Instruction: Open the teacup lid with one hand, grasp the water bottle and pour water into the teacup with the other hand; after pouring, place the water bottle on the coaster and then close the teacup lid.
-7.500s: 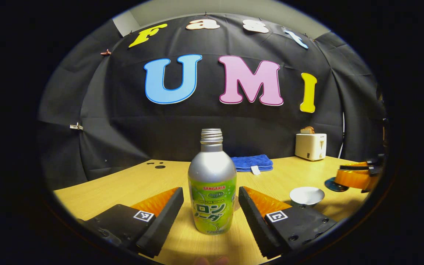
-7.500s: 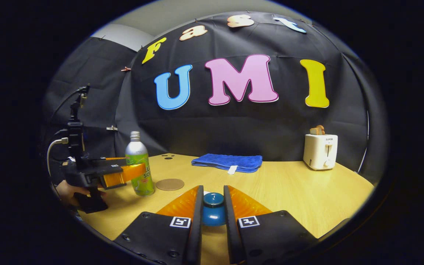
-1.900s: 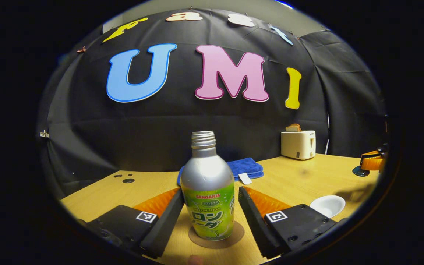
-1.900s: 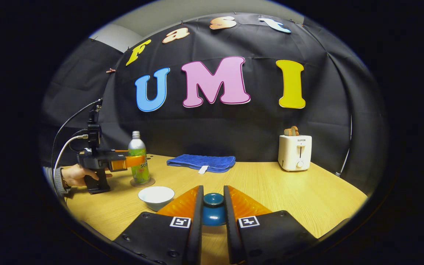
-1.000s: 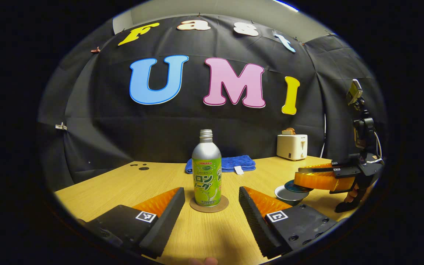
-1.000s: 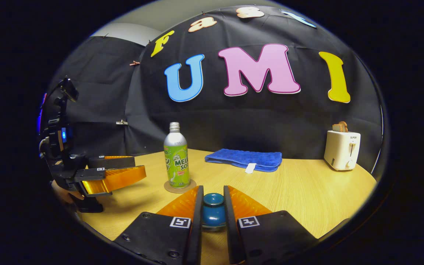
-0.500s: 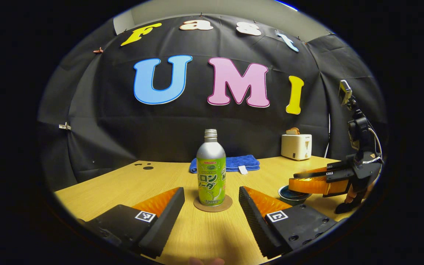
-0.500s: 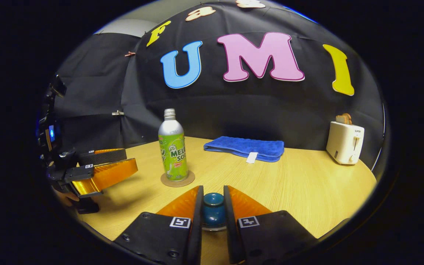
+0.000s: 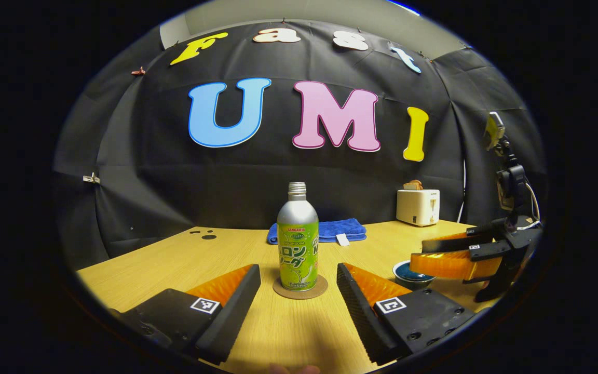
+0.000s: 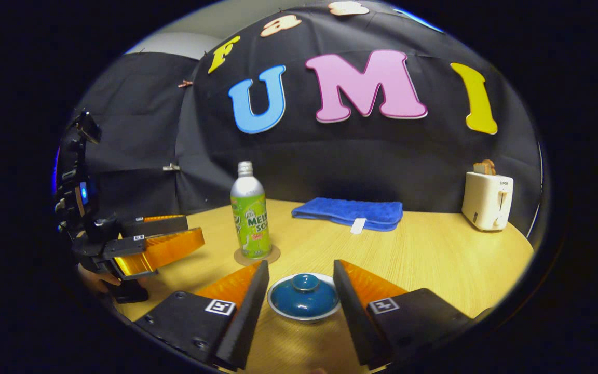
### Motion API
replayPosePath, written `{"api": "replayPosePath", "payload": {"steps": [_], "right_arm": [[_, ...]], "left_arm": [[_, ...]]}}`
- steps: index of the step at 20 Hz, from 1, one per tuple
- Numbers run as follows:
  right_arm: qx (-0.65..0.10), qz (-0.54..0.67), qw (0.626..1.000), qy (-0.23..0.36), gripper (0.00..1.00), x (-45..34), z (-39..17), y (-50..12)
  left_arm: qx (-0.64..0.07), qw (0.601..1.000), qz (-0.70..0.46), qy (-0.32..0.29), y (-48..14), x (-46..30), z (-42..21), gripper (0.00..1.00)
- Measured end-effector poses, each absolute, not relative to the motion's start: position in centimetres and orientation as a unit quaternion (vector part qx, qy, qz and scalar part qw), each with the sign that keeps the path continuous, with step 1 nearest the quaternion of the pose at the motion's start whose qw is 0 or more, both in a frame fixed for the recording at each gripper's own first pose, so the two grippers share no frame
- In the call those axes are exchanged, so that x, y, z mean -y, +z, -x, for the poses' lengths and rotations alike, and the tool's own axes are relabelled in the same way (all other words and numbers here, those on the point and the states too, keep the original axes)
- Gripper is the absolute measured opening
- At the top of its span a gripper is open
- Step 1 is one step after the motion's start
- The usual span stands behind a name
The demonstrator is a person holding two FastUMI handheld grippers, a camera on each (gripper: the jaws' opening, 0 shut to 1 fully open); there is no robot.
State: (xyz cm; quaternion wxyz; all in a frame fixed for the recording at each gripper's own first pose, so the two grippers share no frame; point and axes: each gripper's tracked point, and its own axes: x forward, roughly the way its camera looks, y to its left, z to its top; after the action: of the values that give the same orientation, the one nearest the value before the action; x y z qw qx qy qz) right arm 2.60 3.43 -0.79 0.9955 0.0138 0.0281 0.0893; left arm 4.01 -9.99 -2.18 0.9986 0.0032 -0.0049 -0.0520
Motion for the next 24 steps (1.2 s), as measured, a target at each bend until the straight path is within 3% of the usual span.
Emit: {"api": "replayPosePath", "payload": {"steps": [2, 7, 12, 24], "right_arm": [[-0.002, 0.005, 0.998, 0.066, 0.90, -2.3, -1.5, -0.3], [0.000, -0.001, 0.999, 0.034, 0.96, 0.6, 1.1, -0.1], [0.004, 0.001, 1.000, -0.031, 0.96, 4.7, 2.9, 0.2], [0.002, 0.001, 1.000, -0.030, 0.96, 4.7, 3.0, 0.2]], "left_arm": [[0.005, 0.999, -0.003, -0.052, -2.2, 10.0, -4.0, 0.94], [0.005, 0.999, -0.003, -0.050, -2.2, 9.9, -4.0, 0.94], [0.006, 0.998, -0.004, -0.057, -2.2, 10.1, -4.1, 0.93], [0.006, 0.998, -0.003, -0.056, -2.2, 10.2, -4.1, 0.94]]}}
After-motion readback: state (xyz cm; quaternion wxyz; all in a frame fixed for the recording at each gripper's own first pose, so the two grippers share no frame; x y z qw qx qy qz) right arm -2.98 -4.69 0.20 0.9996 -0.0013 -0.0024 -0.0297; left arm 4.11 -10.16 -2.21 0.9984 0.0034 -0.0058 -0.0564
